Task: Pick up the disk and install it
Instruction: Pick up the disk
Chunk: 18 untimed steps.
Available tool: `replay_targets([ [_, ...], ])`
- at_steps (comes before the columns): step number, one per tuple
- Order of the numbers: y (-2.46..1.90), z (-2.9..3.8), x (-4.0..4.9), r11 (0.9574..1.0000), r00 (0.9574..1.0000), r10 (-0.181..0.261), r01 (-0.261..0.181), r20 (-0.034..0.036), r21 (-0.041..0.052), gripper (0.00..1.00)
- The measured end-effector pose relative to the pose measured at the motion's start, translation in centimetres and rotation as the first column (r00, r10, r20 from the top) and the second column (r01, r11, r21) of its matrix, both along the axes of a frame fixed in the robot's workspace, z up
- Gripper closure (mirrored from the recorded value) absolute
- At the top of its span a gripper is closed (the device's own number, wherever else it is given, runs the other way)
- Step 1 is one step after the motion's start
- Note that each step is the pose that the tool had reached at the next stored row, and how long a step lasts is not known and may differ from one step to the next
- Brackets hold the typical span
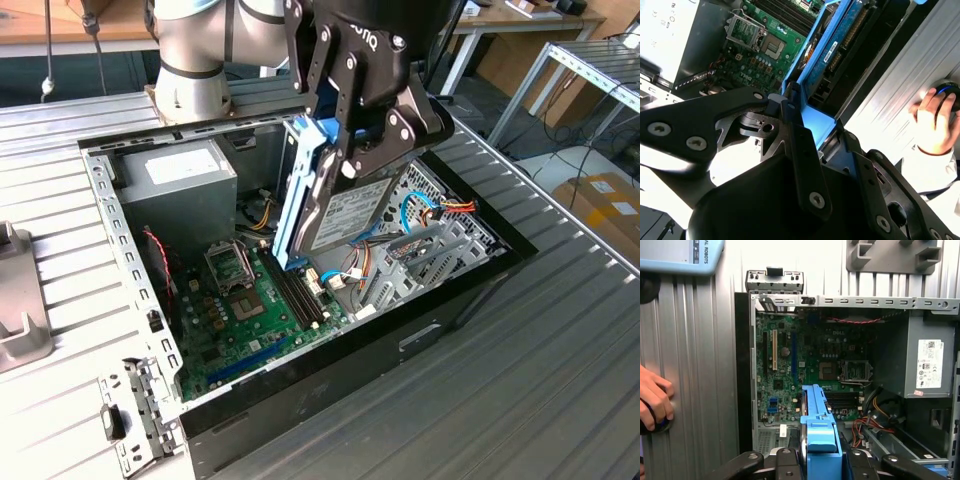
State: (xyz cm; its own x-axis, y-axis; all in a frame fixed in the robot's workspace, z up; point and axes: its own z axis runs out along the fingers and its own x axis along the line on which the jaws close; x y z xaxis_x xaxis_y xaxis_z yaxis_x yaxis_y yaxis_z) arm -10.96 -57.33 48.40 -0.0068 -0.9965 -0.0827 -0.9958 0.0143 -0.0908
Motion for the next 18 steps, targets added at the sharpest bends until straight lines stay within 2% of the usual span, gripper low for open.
replay_targets([
  [18,0.00,-0.40,0.22,1.0000,1.0000,0.000,0.000,0.0000,0.0001,0.63],
])
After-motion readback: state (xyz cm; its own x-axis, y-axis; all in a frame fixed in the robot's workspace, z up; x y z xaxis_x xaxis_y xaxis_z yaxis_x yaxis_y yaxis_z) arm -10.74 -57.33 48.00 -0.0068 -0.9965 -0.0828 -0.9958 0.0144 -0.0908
